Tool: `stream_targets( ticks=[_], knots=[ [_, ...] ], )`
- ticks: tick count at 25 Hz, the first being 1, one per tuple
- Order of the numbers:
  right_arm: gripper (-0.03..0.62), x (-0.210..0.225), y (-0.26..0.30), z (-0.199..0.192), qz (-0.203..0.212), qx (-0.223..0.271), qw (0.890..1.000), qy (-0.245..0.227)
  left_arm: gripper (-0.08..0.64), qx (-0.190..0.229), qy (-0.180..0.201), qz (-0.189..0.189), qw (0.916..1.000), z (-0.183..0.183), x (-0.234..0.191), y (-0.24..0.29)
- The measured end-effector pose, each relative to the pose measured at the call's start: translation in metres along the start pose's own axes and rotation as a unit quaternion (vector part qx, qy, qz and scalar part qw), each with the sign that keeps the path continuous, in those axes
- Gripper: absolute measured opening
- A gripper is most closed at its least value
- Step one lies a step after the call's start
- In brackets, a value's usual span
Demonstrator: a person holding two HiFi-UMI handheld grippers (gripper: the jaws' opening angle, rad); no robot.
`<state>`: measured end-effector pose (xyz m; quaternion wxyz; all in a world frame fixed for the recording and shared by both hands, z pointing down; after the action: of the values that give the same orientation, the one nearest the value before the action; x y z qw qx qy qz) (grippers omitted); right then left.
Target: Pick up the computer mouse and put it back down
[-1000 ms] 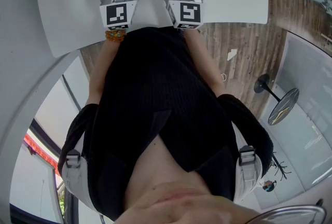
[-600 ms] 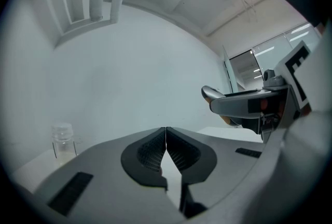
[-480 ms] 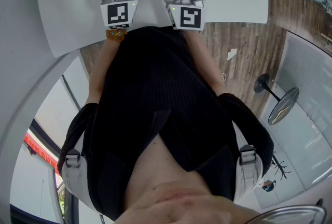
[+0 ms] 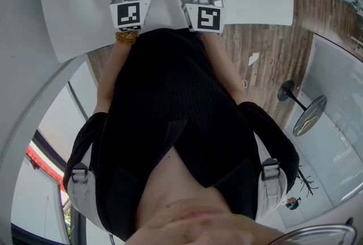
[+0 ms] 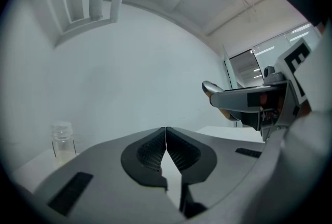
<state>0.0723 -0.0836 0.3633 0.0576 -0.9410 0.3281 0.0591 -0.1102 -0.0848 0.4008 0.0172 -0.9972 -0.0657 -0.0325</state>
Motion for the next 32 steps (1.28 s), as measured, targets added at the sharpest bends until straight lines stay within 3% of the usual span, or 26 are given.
stream_targets(
  ticks=[32],
  knots=[
    [0.285,0.0021,0.0009,-0.0072,0.000,-0.018,1.000,0.013,0.014,-0.004,-0.002,0.000,1.0000,-0.0011,-0.0008,-0.0002]
  ],
)
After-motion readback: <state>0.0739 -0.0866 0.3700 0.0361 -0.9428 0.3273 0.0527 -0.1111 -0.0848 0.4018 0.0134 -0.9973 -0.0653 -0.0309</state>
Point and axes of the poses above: the fingertips, and each gripper's own axes: y forward along the fingers, x to its right, z out of its top, the point moved 9 cm from there along -y, backward along the fingers, and after that the axes turned 13 degrees about z, right-handed, at the moved point
